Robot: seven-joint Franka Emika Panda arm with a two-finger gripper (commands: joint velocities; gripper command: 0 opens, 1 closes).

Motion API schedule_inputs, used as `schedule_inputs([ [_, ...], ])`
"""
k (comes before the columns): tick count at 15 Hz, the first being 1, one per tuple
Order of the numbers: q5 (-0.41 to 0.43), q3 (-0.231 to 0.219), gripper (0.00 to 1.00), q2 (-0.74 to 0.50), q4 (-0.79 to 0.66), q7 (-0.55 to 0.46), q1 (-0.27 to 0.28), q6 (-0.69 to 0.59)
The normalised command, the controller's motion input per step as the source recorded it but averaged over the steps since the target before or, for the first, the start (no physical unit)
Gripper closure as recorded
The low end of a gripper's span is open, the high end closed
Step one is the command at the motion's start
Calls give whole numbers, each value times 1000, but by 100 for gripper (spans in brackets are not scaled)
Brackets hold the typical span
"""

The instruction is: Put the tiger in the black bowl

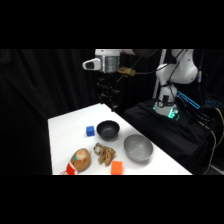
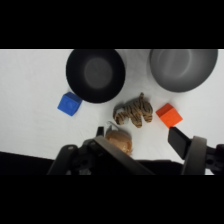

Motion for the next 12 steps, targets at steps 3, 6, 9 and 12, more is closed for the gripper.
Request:
schedule_inputs([
  [3,51,14,0,31,-1,129,-7,135],
  [6,58,32,0,185,105,269,4,217],
  [9,12,46,0,354,233,338,29,205],
  [12,-66,31,0,415,279,391,65,180],
])
